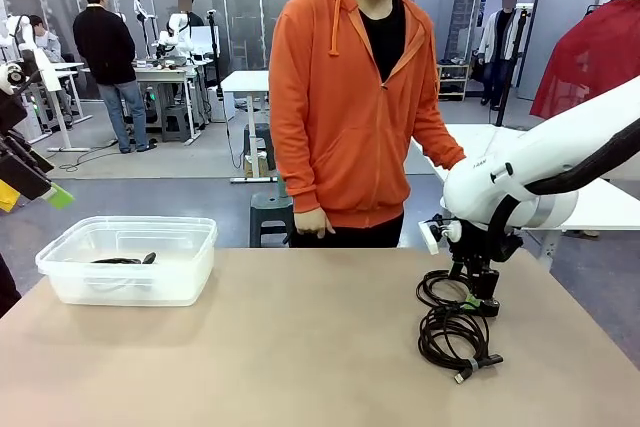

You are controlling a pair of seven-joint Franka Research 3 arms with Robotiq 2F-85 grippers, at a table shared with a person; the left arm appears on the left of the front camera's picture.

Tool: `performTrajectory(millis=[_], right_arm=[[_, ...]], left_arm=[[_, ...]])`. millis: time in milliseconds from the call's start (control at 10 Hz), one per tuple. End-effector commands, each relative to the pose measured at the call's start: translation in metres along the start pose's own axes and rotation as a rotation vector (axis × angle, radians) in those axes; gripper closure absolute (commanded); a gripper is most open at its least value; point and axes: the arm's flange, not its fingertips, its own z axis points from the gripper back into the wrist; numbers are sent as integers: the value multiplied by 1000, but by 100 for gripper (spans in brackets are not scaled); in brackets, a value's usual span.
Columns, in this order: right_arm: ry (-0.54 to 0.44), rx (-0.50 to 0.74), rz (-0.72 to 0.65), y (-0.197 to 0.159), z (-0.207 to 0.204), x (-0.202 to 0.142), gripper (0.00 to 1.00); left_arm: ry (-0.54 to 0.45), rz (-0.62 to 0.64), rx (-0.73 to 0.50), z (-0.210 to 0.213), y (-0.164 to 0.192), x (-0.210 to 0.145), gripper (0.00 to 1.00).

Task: Organize and store the cables.
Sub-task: Place the Power Cable into the Organizing box.

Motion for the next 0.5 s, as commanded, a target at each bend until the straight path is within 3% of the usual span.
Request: performTrajectory(millis=[0,400], right_arm=[[14,-18,-32,-6,-10,0,0],[33,7,-32,-11,-25,-1,0]], left_arm=[[2,13,8,1,-1,1,0],[2,13,8,1,-1,1,0]])
